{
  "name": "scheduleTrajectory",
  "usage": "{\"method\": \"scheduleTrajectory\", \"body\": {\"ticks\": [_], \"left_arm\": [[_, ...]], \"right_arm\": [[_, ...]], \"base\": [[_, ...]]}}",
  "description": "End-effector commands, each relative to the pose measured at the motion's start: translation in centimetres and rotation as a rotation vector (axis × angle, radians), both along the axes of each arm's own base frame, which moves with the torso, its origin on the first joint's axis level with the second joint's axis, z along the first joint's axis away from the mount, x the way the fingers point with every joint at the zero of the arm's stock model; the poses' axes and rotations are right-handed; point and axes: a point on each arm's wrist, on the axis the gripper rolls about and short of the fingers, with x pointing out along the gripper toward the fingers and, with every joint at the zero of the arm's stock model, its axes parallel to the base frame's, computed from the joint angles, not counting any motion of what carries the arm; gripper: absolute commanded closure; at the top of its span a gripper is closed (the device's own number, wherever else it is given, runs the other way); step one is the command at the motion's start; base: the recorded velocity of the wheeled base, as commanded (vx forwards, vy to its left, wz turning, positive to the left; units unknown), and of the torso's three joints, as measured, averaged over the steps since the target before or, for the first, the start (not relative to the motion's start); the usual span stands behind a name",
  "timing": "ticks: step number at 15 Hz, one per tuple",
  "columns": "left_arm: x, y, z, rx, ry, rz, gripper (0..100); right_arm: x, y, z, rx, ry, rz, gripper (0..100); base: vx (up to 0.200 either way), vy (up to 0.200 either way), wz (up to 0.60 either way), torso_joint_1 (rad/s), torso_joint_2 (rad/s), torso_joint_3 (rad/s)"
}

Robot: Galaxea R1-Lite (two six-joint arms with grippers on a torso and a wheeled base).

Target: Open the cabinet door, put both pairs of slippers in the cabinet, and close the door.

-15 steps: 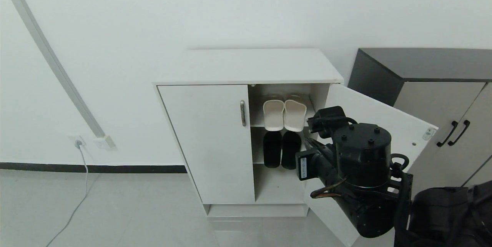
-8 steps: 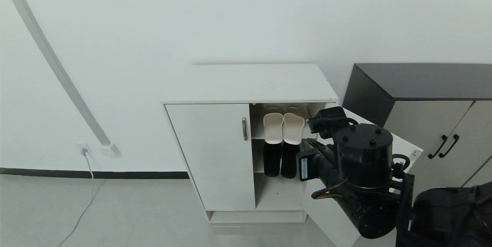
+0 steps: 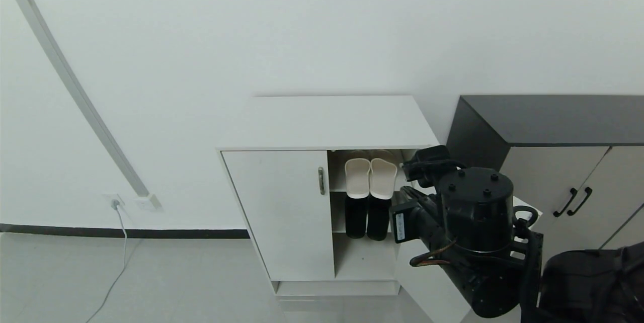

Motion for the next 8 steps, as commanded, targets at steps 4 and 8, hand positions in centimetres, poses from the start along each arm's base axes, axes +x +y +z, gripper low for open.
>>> {"method": "scheduleTrajectory", "body": {"ticks": [4,8], "left_arm": [[-0.01,0.00,0.02,0.000,-0.001,0.000,100],[0.00,0.00,-0.02,0.000,0.000,0.000,100]], "right_arm": [[-0.13,-0.11,-0.33,-0.009,0.010,0.013,100],[-0.20,-0.19,-0.44,-0.012,0.014,0.019,100]], "base": [[0.000,0.000,-0.15,-0.001,0.00,0.001],[0.000,0.000,-0.60,0.007,0.00,0.002]]}}
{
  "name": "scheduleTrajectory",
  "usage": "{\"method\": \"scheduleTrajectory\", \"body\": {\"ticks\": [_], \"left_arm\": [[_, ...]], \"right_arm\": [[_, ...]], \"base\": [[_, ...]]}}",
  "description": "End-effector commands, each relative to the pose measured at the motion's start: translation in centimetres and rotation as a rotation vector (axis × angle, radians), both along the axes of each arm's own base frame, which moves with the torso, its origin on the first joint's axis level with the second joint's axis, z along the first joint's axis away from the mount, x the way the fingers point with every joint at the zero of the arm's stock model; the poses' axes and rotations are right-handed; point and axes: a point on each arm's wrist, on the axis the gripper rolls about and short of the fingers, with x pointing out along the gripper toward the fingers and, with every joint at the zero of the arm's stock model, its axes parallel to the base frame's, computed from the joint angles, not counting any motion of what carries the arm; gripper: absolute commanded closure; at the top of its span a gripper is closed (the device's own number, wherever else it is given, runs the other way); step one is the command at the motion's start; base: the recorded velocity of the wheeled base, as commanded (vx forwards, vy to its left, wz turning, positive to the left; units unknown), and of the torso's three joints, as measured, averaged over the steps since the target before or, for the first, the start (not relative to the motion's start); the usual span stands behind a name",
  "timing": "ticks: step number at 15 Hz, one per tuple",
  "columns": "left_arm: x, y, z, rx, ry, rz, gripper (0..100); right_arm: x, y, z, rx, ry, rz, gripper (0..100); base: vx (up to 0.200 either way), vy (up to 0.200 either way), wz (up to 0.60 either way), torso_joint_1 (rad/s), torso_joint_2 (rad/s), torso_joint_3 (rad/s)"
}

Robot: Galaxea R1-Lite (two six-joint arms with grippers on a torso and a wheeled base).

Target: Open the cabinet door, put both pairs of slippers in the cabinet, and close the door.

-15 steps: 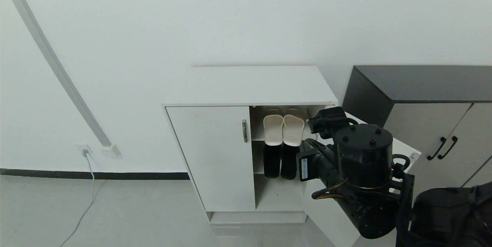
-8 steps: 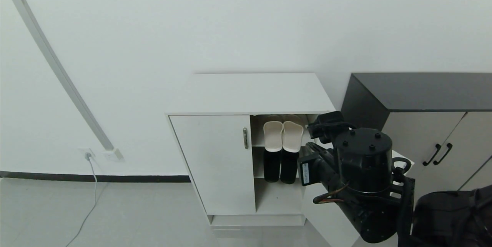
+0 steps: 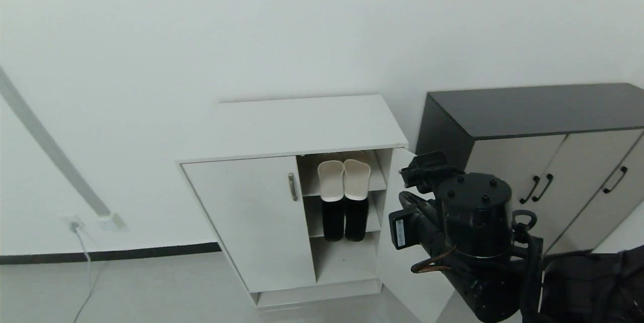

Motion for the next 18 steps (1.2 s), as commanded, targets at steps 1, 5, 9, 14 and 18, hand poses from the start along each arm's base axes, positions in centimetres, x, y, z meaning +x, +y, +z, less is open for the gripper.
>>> {"method": "scheduleTrajectory", "body": {"ticks": [1,5,9,14,18], "left_arm": [[0.0,0.0,0.0,0.000,0.000,0.000,100],[0.0,0.0,0.0,-0.002,0.000,0.000,100],[0.0,0.0,0.0,0.000,0.002,0.000,100],[0.0,0.0,0.0,0.000,0.000,0.000,100],[0.0,0.0,0.0,0.000,0.000,0.000,100]], "right_arm": [[-0.1,0.0,0.0,0.001,-0.002,0.002,100],[0.0,0.0,-0.1,-0.003,0.001,-0.001,100],[0.0,0.0,-0.1,-0.010,0.001,0.000,100],[1.2,-0.8,0.0,-0.028,-0.007,-0.041,100],[7.2,-3.2,1.1,0.017,-0.028,-0.137,100]], "base": [[0.000,0.000,-0.60,0.022,0.00,0.002],[0.000,0.000,-0.15,0.001,0.00,-0.001],[0.000,0.000,0.00,0.000,0.00,0.000],[-0.120,0.000,0.00,0.003,0.00,0.000],[0.000,0.000,0.00,0.000,0.00,0.000]]}}
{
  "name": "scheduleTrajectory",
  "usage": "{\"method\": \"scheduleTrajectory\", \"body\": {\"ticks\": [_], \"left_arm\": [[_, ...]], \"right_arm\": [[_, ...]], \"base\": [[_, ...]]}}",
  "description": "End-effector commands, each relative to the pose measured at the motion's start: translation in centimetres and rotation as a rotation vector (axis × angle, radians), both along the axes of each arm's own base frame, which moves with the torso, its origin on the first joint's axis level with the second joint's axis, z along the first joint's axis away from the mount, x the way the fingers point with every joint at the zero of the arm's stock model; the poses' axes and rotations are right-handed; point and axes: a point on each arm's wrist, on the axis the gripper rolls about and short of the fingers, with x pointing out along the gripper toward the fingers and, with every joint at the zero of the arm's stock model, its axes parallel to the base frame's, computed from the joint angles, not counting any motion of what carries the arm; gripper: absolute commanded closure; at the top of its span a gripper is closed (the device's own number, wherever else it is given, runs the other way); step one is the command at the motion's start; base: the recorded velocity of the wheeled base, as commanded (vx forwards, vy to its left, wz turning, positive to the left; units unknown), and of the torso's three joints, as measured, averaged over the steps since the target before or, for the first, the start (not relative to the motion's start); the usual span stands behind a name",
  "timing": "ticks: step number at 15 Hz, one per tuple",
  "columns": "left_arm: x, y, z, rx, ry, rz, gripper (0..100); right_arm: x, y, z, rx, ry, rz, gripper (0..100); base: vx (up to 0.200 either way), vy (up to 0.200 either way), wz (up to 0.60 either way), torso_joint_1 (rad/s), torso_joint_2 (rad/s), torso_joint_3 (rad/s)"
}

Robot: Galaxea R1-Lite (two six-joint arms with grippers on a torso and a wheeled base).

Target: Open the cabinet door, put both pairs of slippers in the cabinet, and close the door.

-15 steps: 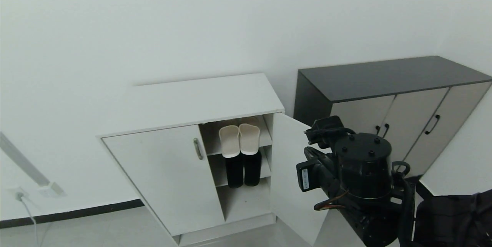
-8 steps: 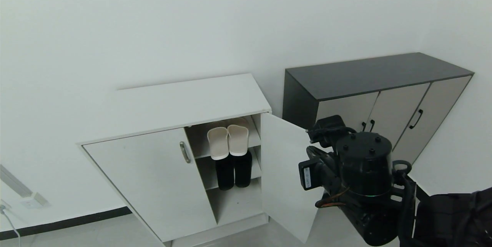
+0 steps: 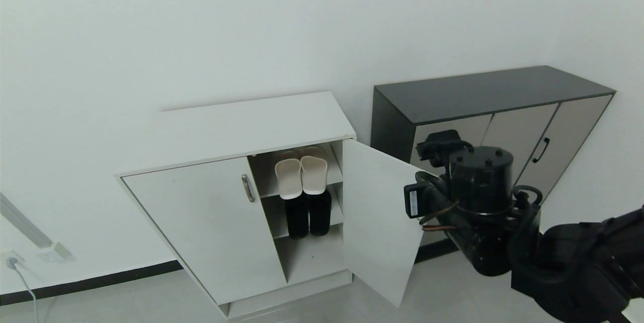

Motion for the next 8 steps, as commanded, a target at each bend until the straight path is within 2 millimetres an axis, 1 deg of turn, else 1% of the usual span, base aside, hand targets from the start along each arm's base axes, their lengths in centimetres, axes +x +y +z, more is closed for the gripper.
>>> {"method": "scheduleTrajectory", "body": {"ticks": [1,2,3,5,8], "left_arm": [[0.0,0.0,0.0,0.000,0.000,0.000,100],[0.0,0.0,0.0,0.000,-0.001,0.000,100],[0.0,0.0,0.0,0.000,-0.001,0.000,100],[0.0,0.0,0.0,0.000,-0.001,0.000,100],[0.0,0.0,0.0,0.000,-0.001,0.000,100]], "right_arm": [[4.6,-1.9,0.5,0.019,0.001,-0.063,100],[6.4,-2.2,0.8,0.026,0.010,-0.095,100],[7.6,-2.4,1.0,0.036,0.027,-0.108,100],[9.3,-2.6,0.8,0.037,0.065,-0.101,100],[12.2,-3.1,-0.3,0.048,0.096,-0.148,100]], "base": [[0.000,0.000,0.00,0.000,0.00,0.000],[0.000,0.000,0.00,0.000,0.00,0.000],[0.000,0.000,0.00,0.000,0.00,0.000],[0.000,0.000,0.00,0.000,0.00,0.000],[0.000,0.000,0.00,0.000,0.00,0.000]]}}
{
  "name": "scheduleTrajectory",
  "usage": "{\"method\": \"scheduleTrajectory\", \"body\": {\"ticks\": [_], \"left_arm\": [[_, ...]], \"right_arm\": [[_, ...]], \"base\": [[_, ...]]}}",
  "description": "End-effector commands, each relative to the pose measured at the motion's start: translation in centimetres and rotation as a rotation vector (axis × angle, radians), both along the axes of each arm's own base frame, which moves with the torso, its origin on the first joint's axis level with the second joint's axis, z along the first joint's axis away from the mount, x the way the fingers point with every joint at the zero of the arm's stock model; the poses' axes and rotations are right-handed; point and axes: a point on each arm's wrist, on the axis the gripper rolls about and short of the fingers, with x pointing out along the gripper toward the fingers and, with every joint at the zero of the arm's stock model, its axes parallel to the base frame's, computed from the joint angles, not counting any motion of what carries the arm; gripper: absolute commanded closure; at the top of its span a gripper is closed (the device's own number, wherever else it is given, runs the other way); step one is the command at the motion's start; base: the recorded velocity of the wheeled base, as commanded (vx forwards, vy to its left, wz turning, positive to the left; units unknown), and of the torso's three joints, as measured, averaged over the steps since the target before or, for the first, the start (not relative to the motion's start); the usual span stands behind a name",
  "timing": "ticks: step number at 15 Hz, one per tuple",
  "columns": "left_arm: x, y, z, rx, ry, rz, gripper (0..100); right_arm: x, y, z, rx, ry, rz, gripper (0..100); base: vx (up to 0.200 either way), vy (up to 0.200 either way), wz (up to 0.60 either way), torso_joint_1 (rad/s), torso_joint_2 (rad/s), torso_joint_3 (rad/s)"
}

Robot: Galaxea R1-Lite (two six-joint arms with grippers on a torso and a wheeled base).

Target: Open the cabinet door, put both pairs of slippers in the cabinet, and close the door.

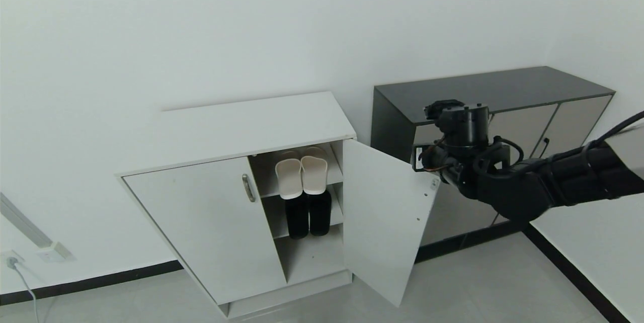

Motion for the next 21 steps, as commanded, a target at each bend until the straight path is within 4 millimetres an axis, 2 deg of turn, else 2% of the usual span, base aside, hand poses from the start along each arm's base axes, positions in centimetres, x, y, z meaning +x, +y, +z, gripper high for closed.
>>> {"method": "scheduleTrajectory", "body": {"ticks": [1,8,14,17,21], "left_arm": [[0.0,0.0,0.0,0.000,0.000,0.001,100],[0.0,0.0,0.0,0.000,0.001,0.001,100],[0.0,0.0,0.0,0.000,0.000,0.001,100],[0.0,0.0,0.0,0.001,0.001,0.001,100],[0.0,0.0,0.0,0.003,0.001,-0.001,100]], "right_arm": [[2.4,-0.5,-2.0,-0.014,0.039,-0.034,100],[5.2,-1.1,-4.8,-0.010,0.080,-0.051,100],[5.1,-1.0,-5.1,-0.001,0.091,-0.041,100],[4.0,-0.2,-4.9,-0.005,0.095,-0.015,100],[0.5,2.6,-4.1,-0.014,0.101,0.080,100]], "base": [[0.000,0.000,0.00,0.000,0.00,0.000],[0.000,0.000,0.00,0.000,0.00,0.000],[0.000,0.000,0.00,0.000,0.00,0.000],[0.000,0.000,0.00,0.000,0.00,0.000],[0.000,0.000,0.00,0.000,0.00,0.000]]}}
